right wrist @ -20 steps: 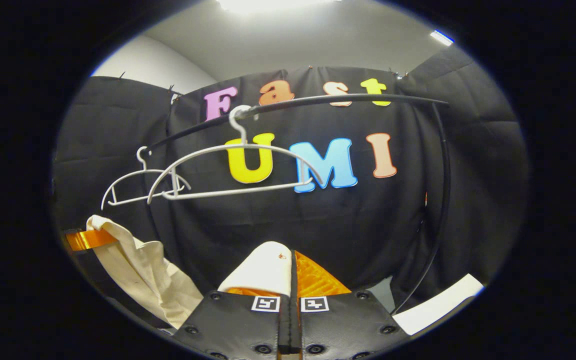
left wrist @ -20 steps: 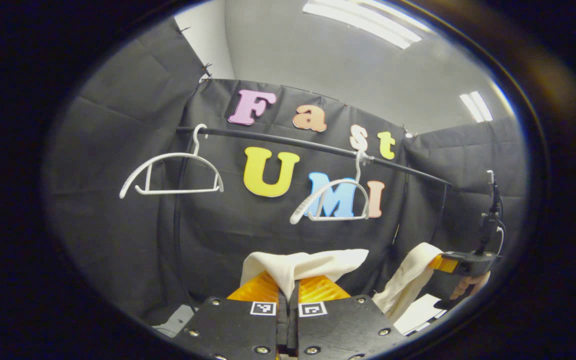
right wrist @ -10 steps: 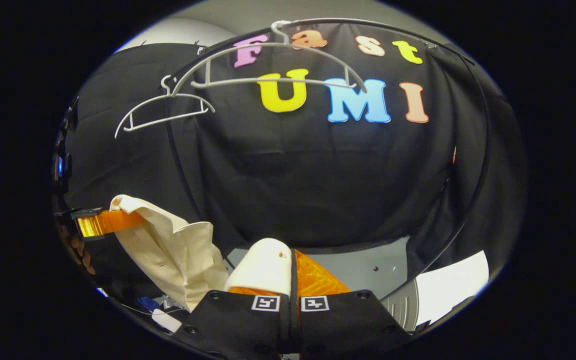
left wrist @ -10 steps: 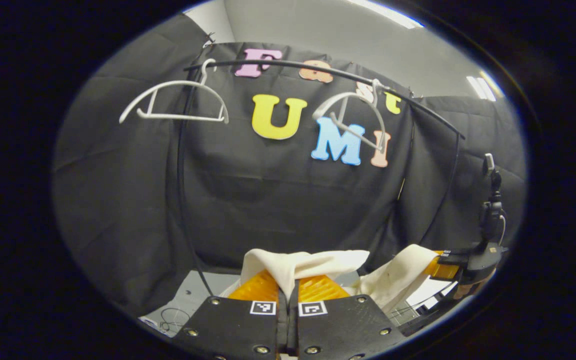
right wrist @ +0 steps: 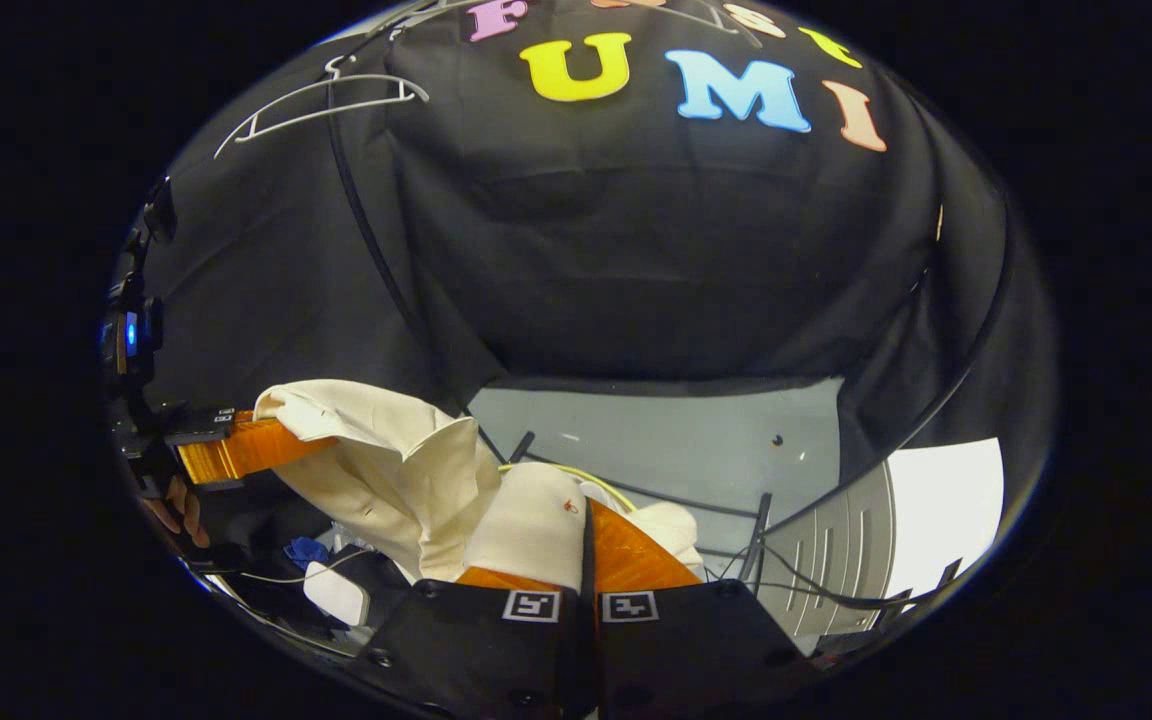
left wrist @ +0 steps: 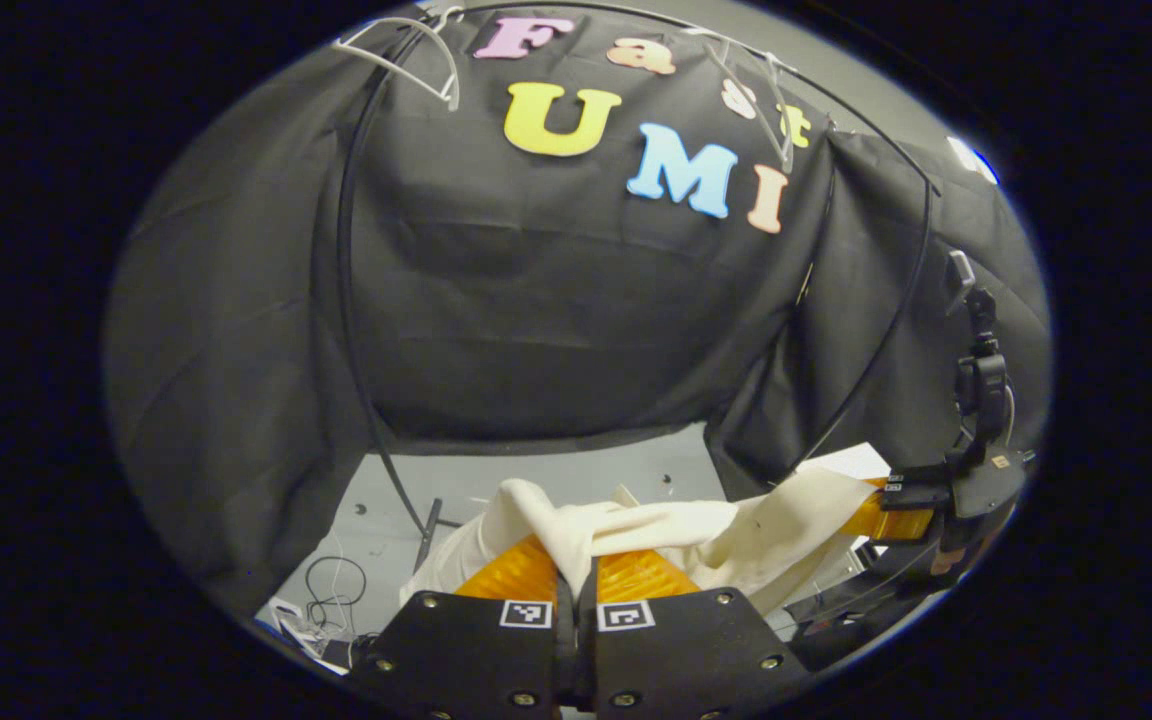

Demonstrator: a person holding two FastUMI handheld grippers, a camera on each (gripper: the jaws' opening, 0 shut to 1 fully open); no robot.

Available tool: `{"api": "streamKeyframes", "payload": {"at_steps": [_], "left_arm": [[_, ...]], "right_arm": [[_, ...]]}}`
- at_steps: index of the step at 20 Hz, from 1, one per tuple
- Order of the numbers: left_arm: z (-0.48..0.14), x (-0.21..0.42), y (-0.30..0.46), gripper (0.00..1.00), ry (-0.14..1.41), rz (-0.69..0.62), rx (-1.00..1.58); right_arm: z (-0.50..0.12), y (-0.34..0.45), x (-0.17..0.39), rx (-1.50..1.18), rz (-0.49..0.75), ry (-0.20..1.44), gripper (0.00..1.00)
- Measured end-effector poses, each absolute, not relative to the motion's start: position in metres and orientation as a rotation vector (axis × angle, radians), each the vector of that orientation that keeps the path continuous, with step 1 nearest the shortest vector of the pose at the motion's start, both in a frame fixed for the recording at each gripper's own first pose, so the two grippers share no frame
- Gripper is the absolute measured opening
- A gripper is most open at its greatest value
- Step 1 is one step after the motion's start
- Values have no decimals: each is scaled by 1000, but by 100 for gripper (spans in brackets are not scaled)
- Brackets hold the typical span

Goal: Grasp the clothes on the hanger with both hands and then place them into the laundry hamper below.

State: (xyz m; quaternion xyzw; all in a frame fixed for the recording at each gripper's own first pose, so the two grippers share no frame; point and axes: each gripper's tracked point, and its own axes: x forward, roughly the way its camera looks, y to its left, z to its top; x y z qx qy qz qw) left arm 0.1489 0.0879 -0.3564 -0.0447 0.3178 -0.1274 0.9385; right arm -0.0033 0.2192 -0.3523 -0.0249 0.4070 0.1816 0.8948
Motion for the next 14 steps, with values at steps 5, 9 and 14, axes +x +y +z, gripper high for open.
{"api": "streamKeyframes", "payload": {"at_steps": [5, 9, 14], "left_arm": [[-431, 150, 70, 0, 757, -309, -97], [-483, 163, 76, 2, 870, -227, -65], [-493, 167, 80, 1, 931, -176, -85]], "right_arm": [[-424, 222, -7, -6, 309, 994, 2], [-450, 224, -5, 29, 251, 1064, 1], [-459, 233, 6, 13, 252, 1105, 4]]}}
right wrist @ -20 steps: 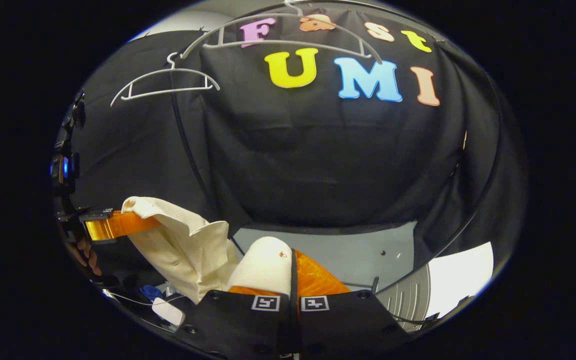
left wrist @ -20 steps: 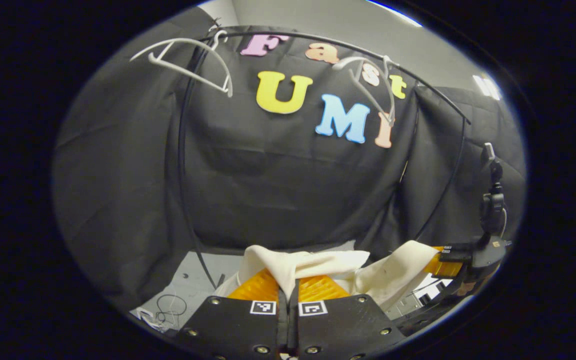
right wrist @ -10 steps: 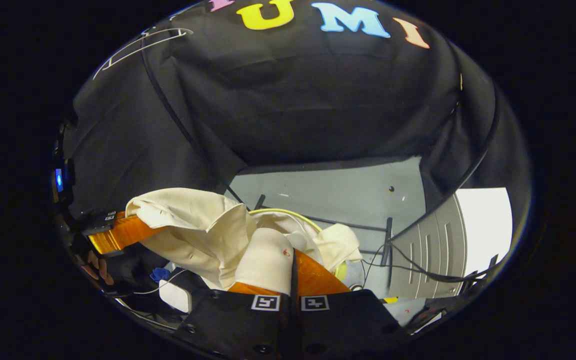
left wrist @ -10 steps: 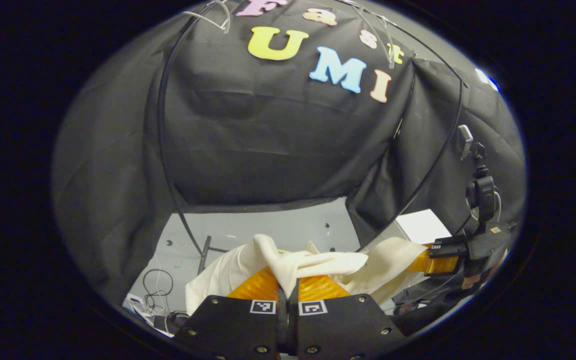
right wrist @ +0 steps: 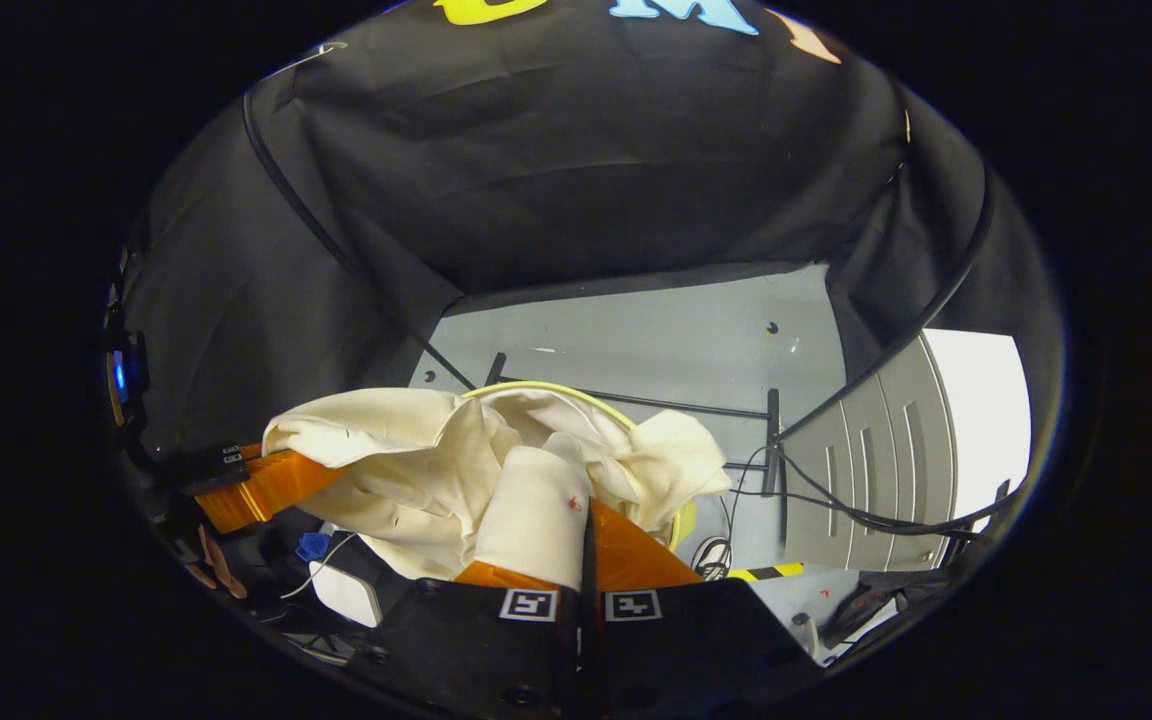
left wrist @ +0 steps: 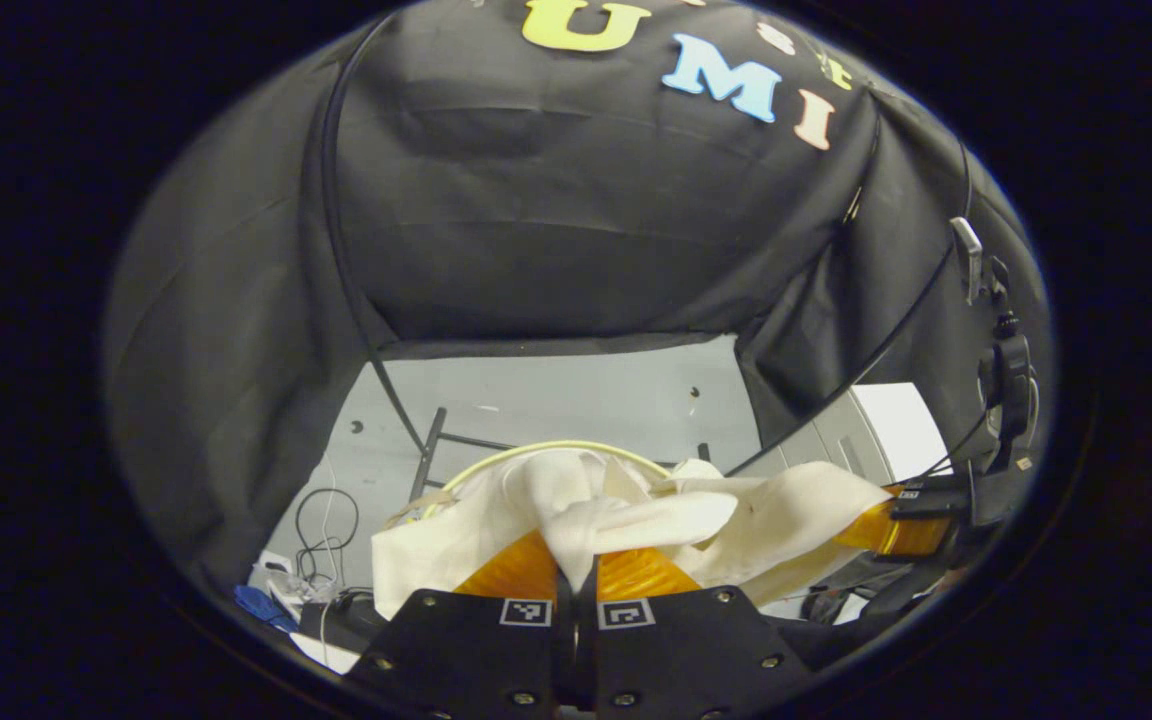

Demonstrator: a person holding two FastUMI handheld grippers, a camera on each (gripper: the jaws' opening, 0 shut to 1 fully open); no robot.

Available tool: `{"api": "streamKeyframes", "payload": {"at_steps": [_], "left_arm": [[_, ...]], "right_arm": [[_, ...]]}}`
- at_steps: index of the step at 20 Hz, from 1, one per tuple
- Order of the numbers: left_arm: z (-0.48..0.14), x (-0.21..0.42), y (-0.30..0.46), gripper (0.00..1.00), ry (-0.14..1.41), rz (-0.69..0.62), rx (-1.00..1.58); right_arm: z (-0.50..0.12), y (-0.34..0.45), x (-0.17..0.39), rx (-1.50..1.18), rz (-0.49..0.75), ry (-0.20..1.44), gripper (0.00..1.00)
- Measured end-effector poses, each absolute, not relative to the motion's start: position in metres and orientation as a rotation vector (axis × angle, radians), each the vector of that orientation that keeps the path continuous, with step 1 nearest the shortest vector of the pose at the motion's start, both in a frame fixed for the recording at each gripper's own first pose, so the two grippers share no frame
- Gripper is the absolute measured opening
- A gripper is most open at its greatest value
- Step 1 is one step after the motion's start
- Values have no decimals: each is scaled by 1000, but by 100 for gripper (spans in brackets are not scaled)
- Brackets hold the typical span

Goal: Grasp the clothes on the hanger with both hands and then place them into the laundry hamper below.

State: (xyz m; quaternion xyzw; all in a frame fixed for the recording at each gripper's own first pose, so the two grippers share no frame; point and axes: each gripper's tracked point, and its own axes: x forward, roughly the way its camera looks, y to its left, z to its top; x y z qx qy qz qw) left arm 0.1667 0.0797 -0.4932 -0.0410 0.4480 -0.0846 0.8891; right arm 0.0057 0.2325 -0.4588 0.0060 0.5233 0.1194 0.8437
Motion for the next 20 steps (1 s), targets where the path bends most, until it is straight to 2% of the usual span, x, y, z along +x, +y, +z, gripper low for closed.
{"api": "streamKeyframes", "payload": {"at_steps": [2, 3, 4, 8, 9, 11, 15, 20], "left_arm": [[-495, 168, 85, 0, 955, -162, -73], [-495, 168, 92, 9, 962, -144, -59], [-496, 166, 96, 9, 971, -146, -61], [-489, 155, 110, 78, 982, -121, -20], [-485, 147, 114, 77, 980, -118, -11], [-473, 144, 123, 97, 960, -97, 16], [-415, 136, 120, 97, 858, -83, 41], [-302, 140, 101, 97, 648, -78, 55]], "right_arm": [[-466, 238, 5, 9, 277, 1130, 1], [-468, 239, 3, 10, 285, 1136, 17], [-466, 244, 1, 24, 304, 1146, 28], [-452, 244, -1, 17, 343, 1136, 100], [-445, 241, -3, 4, 349, 1122, 98], [-429, 236, -4, -13, 354, 1079, 98], [-381, 215, 5, -17, 325, 951, 98], [-300, 185, 23, -48, 290, 749, 98]]}}
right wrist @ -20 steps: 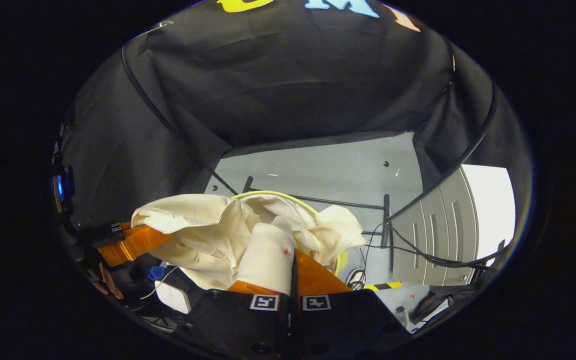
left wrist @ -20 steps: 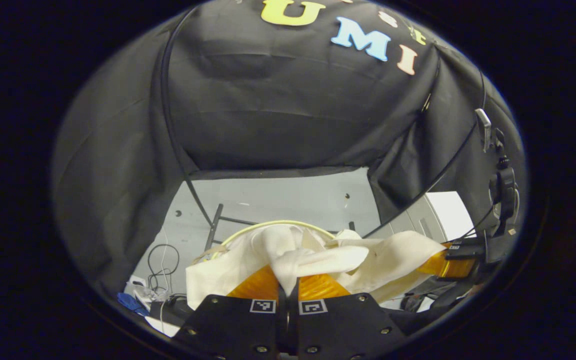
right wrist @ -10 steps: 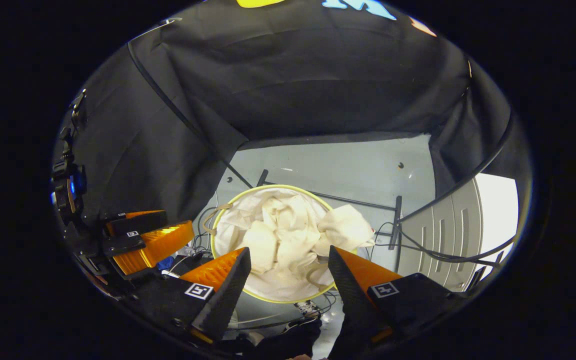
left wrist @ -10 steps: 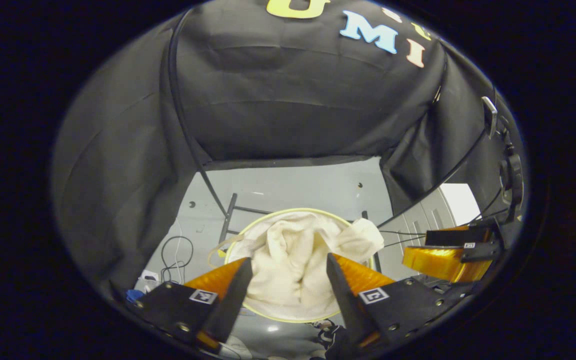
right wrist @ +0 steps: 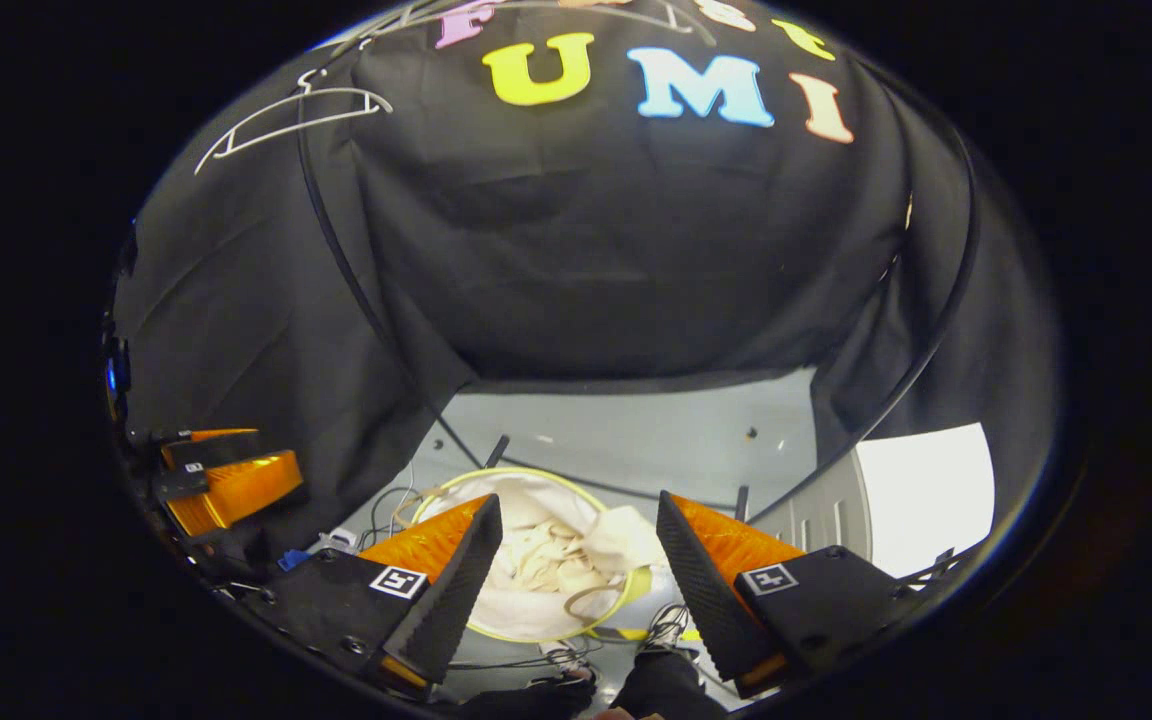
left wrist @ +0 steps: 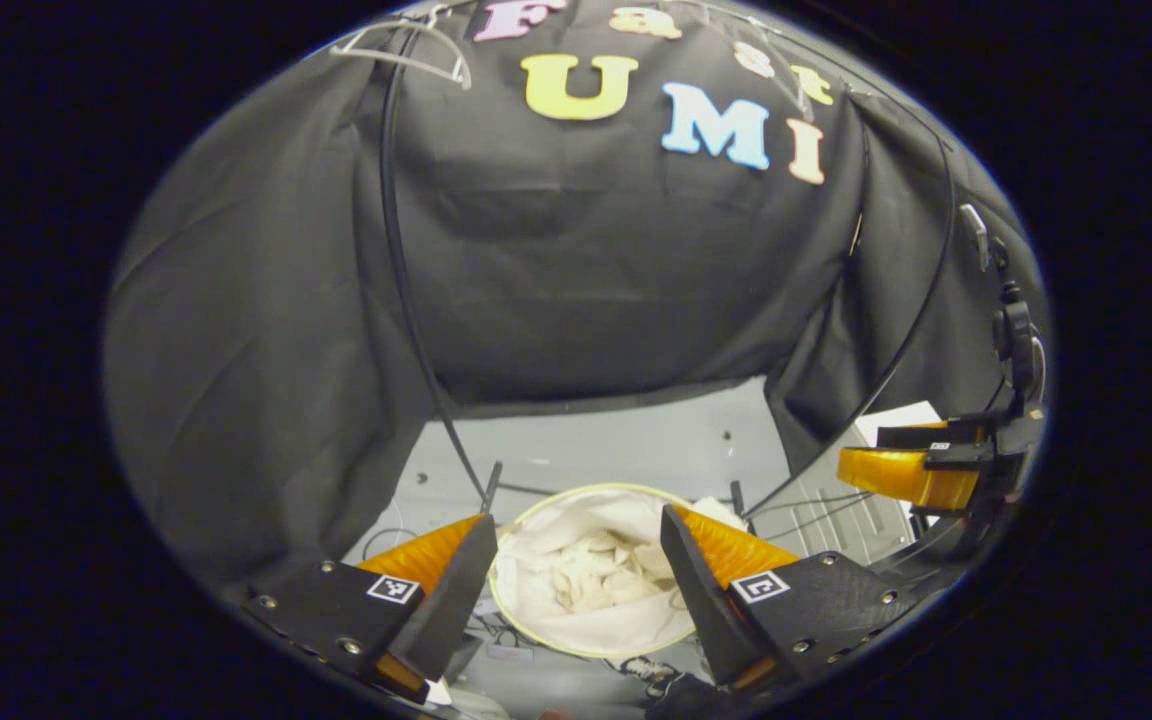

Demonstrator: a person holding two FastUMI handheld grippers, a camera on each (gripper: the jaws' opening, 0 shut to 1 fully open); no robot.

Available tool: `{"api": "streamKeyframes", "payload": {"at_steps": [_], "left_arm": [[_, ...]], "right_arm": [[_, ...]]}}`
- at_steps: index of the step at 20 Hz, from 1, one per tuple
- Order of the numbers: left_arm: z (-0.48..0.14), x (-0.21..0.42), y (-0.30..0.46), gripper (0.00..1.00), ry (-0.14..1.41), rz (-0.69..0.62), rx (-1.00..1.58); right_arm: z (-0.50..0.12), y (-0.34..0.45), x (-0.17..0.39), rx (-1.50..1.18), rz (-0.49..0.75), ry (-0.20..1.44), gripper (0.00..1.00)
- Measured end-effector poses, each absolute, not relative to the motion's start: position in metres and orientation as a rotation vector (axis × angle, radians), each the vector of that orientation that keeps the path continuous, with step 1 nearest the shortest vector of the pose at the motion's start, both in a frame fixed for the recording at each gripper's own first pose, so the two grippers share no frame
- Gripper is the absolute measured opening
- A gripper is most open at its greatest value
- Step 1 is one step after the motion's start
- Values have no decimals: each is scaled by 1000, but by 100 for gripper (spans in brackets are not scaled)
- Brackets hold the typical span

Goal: Grasp the clothes on the hanger with both hands and then place them into the laundry hamper below.

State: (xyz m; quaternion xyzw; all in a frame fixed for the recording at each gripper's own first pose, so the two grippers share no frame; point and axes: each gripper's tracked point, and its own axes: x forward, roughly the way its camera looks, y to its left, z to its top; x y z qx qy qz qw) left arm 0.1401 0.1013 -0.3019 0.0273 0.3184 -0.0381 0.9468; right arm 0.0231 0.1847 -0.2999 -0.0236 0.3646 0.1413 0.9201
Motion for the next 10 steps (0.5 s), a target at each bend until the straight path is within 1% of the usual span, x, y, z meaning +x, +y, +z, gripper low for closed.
{"api": "streamKeyframes", "payload": {"at_steps": [4, 8, 10], "left_arm": [[-207, 148, 84, 96, 472, -88, 66], [-125, 153, 58, 96, 293, -116, 86], [-86, 146, 42, 96, 212, -128, 72]], "right_arm": [[-223, 160, 29, -43, 260, 590, 99], [-161, 137, 33, -19, 214, 452, 98], [-126, 125, 38, -13, 183, 376, 98]]}}
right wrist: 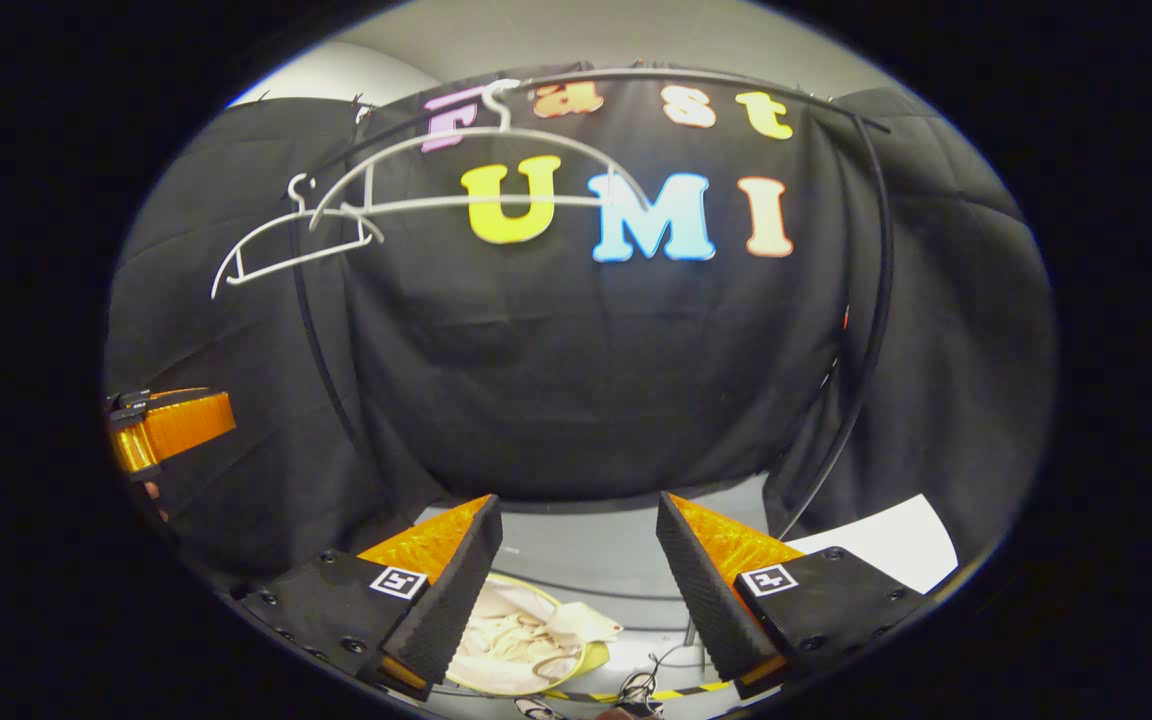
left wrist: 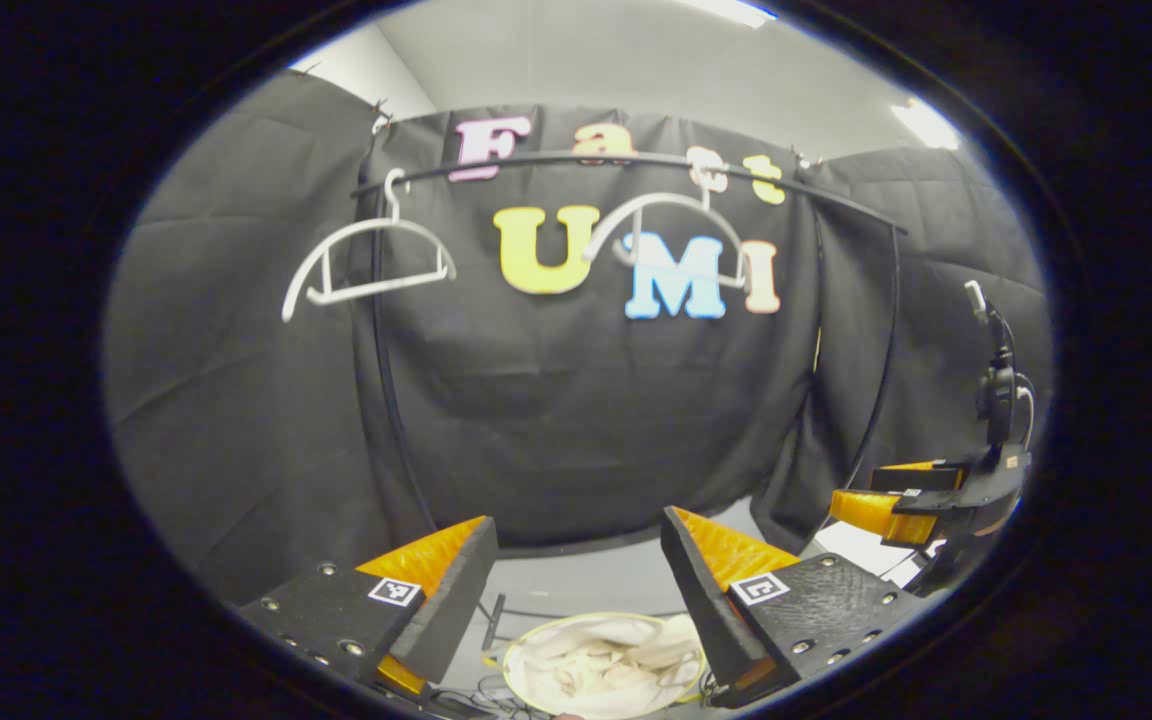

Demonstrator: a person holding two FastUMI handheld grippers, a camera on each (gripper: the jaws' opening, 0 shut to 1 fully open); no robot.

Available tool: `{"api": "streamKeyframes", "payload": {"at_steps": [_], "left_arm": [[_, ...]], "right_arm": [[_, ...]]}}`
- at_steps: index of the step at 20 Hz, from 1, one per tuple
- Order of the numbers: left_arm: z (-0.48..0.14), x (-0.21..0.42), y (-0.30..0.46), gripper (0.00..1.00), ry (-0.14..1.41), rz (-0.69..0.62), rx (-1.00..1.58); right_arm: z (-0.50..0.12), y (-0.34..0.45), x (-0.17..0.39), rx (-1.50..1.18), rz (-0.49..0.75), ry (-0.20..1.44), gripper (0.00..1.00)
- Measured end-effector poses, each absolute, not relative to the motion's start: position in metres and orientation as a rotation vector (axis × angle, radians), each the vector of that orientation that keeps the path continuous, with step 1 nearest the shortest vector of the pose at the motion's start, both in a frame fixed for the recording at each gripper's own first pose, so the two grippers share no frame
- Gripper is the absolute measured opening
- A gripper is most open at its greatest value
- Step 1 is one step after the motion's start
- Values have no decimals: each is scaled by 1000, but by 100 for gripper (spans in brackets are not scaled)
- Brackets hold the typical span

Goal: Grasp the clothes on the hanger with both hands and then place them into the laundry hamper below.

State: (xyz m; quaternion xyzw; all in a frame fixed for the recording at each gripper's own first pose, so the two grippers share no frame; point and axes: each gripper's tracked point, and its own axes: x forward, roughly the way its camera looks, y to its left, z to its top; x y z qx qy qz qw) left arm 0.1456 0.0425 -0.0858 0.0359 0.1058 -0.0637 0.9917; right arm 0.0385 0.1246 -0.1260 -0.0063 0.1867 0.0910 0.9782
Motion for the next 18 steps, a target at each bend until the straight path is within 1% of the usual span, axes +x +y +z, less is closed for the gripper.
{"api": "streamKeyframes", "payload": {"at_steps": [2, 6, 7, 8, 9, 10, 11, 13, 14, 18], "left_arm": [[-41, 137, 35, 96, 147, -144, 54], [7, 117, 22, 96, 37, -148, 81], [16, 110, 19, 96, 19, -148, 73], [22, 102, 16, 96, 1, -145, 61], [37, 93, 13, 96, -17, -143, 52], [49, 88, 11, 95, -33, -140, 46], [59, 86, 9, 95, -45, -135, 45], [66, 90, 10, 95, -66, -113, 44], [67, 89, 11, 95, -73, -96, 41], [48, 85, 4, 95, -67, -50, -6]], "right_arm": [[-93, 112, 35, 6, 148, 300, 98], [-38, 85, 29, 31, 81, 162, 98], [-24, 78, 29, 27, 65, 134, 92], [-13, 70, 28, 22, 50, 111, 92], [-5, 63, 25, 22, 38, 95, 98], [2, 57, 22, 24, 33, 82, 97], [5, 52, 18, 26, 28, 75, 92], [9, 35, 13, 23, 17, 63, 100], [9, 26, 12, 19, 10, 66, 98], [2, -10, 15, 4, -13, 60, 98]]}}
